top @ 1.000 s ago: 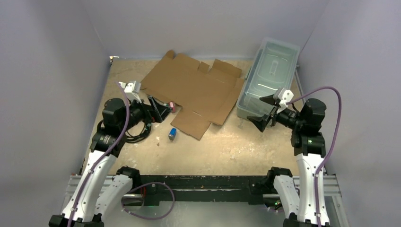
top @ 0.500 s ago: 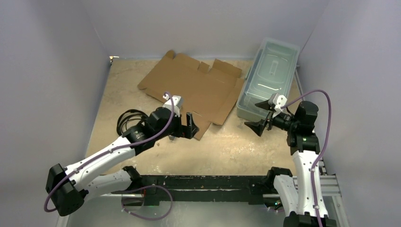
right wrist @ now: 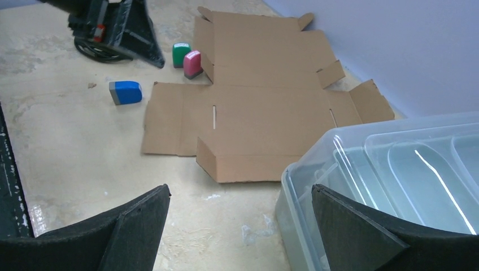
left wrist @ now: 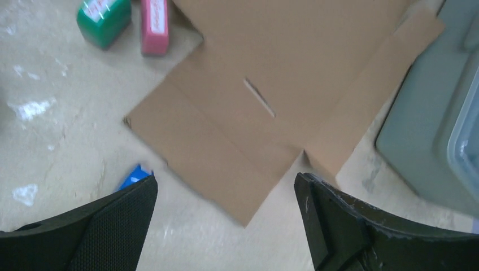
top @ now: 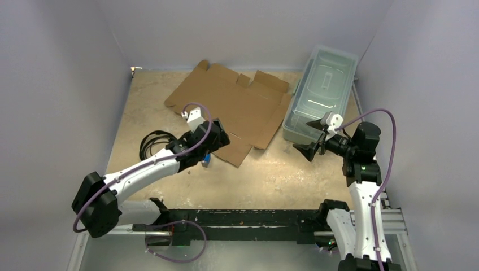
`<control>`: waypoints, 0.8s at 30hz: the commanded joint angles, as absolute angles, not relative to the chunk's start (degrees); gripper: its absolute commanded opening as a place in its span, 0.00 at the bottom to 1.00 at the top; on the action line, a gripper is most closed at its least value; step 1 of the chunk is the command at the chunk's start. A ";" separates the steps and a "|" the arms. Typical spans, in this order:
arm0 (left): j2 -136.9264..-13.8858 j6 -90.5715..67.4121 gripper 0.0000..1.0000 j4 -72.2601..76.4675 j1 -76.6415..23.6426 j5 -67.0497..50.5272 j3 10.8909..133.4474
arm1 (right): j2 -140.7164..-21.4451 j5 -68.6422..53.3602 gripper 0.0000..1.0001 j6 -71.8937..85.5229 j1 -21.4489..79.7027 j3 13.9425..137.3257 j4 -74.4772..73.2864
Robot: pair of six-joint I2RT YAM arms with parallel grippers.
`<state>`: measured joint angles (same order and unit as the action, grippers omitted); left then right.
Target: Fold the paper box
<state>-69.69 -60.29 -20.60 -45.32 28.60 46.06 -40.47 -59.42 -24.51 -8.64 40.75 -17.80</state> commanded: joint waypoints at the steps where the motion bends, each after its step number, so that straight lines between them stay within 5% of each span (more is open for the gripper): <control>1: -71.99 -56.77 0.93 -13.25 -35.39 24.28 47.83 | -39.48 -58.42 0.99 -25.04 -8.68 40.26 -15.65; 6: -76.09 -57.45 0.91 1.22 -27.23 12.68 44.99 | -39.34 -58.23 0.99 -25.13 -8.55 40.19 -15.48; 19: -91.50 -59.58 0.62 2.94 -26.63 13.78 53.61 | -39.30 -57.67 0.99 -25.18 -7.66 39.84 -15.03; 24: -96.83 -60.93 0.58 2.15 -26.63 17.07 56.41 | -39.30 -57.74 0.99 -25.22 -7.47 39.82 -15.03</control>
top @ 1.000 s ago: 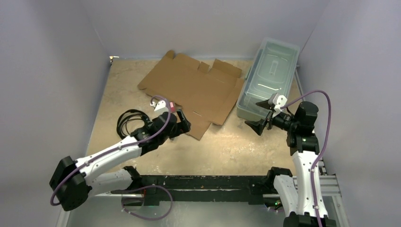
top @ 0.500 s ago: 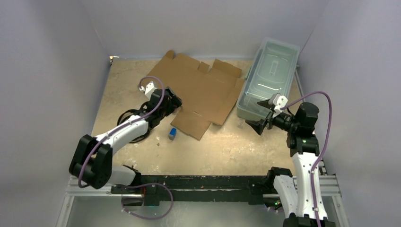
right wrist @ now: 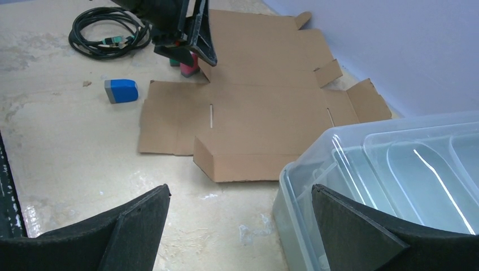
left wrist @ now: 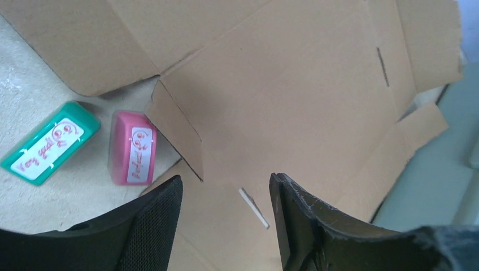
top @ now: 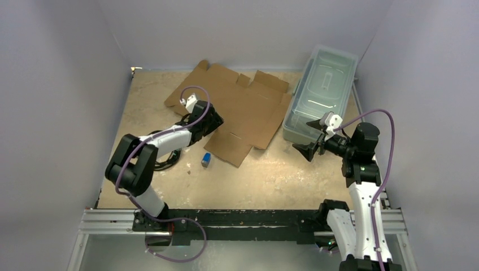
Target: Fold the paper box
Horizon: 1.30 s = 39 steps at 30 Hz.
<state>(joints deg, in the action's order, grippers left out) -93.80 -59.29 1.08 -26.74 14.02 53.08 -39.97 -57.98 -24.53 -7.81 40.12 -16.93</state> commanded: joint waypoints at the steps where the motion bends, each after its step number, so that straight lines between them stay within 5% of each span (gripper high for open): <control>1: -97.80 -60.87 0.58 2.01 -26.63 17.39 57.10 | -39.36 -57.74 0.99 -25.20 -7.40 39.83 -15.03; 17: -102.20 -58.84 0.35 -2.89 -26.18 30.19 59.80 | -39.81 -57.04 0.99 -25.49 -6.77 39.73 -15.21; 26: -98.15 -55.59 0.00 -1.96 -24.33 31.31 57.84 | -39.86 -56.69 0.99 -25.76 -6.42 39.81 -15.39; 39: -86.85 -45.55 0.00 -2.91 -24.17 34.55 59.24 | -39.81 -56.51 0.99 -25.87 -6.24 39.82 -15.61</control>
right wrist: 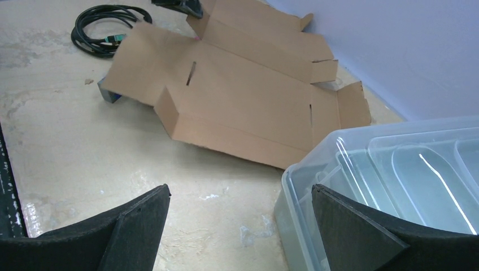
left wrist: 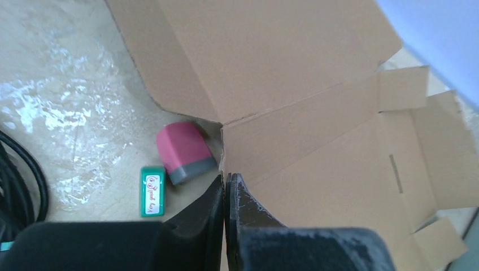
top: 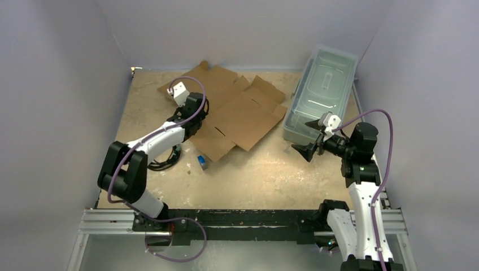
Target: Fold the paper box
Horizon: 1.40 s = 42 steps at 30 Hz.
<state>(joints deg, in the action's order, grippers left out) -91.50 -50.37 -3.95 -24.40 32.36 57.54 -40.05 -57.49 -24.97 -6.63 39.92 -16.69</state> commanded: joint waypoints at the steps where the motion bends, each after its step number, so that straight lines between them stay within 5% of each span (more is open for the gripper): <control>1: -85.99 -45.06 0.00 -3.08 -24.17 34.37 59.17 | -39.76 -56.51 0.99 -25.84 -6.24 39.81 -15.59; 21: -56.34 -40.62 0.00 -15.30 -24.43 19.91 46.75 | -41.38 -58.33 0.99 -25.55 -4.87 39.38 -16.00; 29: -51.97 -46.04 0.00 -24.67 -24.43 16.52 45.17 | -44.35 -58.14 0.99 -26.42 -2.31 39.79 -17.61; 42: -53.84 -50.98 0.00 -18.83 -24.43 10.95 36.14 | -44.44 -57.40 0.99 -26.59 -1.71 39.81 -17.68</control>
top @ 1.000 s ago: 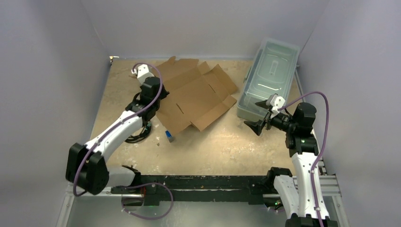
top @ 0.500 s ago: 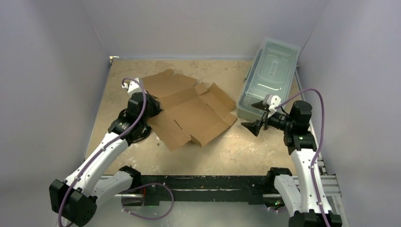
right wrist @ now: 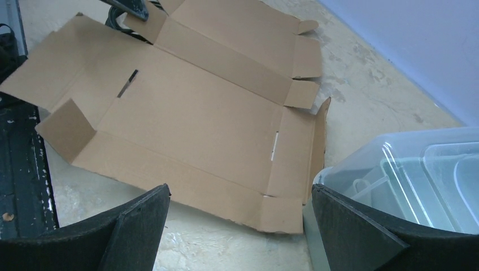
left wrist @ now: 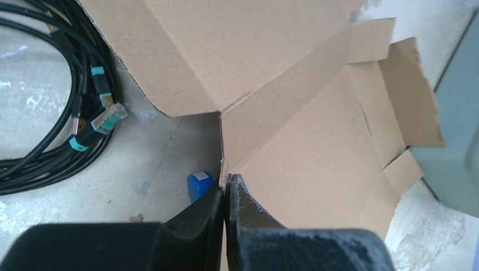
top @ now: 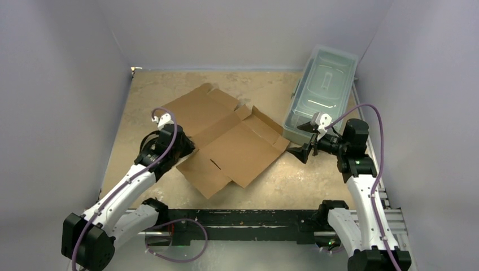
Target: Fold the paper box
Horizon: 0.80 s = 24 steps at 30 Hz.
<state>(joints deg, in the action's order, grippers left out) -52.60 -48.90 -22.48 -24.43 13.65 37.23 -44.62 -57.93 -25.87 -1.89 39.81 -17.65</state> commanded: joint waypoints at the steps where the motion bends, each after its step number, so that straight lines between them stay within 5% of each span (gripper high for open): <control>1: -54.16 -51.10 0.00 -18.61 -24.43 10.72 35.94 | -44.45 -57.27 0.99 -26.58 -1.68 39.86 -17.70; 9: -54.96 -51.24 0.00 -18.44 -24.43 9.62 34.73 | -44.48 -56.89 0.99 -26.60 -1.48 39.91 -17.80; 12: -55.34 -51.73 0.07 -19.21 -24.43 9.87 34.26 | -44.65 -56.78 0.99 -26.67 -1.42 39.95 -17.92; 18: -54.49 -52.48 0.37 -21.75 -24.35 13.66 34.53 | -44.64 -56.69 0.99 -26.73 -1.41 40.05 -18.02; 24: -52.68 -49.34 0.90 -23.18 -22.66 15.89 37.52 | -44.45 -56.69 0.99 -26.97 -1.32 40.12 -18.39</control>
